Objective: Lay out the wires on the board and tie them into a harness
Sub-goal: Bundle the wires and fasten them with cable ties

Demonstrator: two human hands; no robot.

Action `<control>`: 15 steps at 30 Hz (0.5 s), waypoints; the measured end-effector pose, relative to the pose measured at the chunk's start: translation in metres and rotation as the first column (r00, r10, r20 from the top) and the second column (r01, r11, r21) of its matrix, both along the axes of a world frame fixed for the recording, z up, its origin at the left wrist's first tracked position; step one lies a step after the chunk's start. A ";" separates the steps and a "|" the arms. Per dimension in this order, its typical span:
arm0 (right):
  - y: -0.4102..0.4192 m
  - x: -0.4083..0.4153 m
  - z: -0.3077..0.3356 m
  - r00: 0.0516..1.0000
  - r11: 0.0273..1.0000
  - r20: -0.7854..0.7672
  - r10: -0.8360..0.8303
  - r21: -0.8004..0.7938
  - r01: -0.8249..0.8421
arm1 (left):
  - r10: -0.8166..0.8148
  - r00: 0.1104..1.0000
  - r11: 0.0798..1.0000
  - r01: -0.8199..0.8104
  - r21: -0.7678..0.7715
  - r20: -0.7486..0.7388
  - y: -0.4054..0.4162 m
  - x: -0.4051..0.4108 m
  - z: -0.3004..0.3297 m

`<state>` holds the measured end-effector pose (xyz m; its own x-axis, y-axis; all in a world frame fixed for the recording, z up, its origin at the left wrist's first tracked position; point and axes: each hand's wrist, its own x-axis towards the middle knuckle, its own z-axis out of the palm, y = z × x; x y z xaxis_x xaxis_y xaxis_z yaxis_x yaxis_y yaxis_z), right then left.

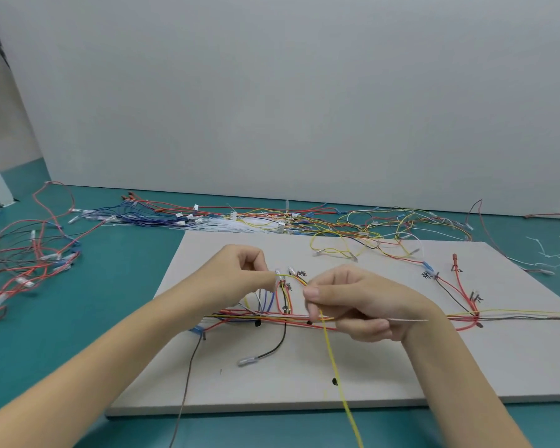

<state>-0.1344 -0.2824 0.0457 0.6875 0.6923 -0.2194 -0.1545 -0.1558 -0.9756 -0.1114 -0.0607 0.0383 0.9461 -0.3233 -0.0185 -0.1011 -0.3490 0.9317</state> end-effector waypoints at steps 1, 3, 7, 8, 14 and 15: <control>-0.005 0.000 0.002 1.000 1.000 0.002 -0.007 -0.021 0.007 | -0.039 0.999 0.999 0.039 0.014 -0.001 0.003 -0.001 0.000; -0.019 0.000 0.009 0.999 0.998 -0.002 -0.054 -0.043 0.054 | -0.127 0.992 0.991 0.126 0.050 0.007 0.012 -0.004 0.001; -0.040 -0.001 0.027 0.981 0.924 0.129 -0.146 -0.337 0.181 | -0.237 0.971 0.963 0.233 0.132 0.017 0.026 -0.012 -0.002; -0.041 -0.002 0.031 0.976 0.882 0.170 -0.135 -0.428 0.197 | -0.251 0.967 0.951 0.237 0.196 0.045 0.026 -0.014 -0.005; -0.037 -0.006 0.039 0.966 0.608 0.255 -0.036 -0.762 0.224 | -0.325 0.941 0.897 0.276 0.345 0.092 0.023 -0.030 -0.018; -0.035 -0.007 0.037 0.967 0.577 0.254 -0.029 -0.786 0.224 | -0.310 0.943 0.901 0.250 0.353 0.122 0.025 -0.029 -0.018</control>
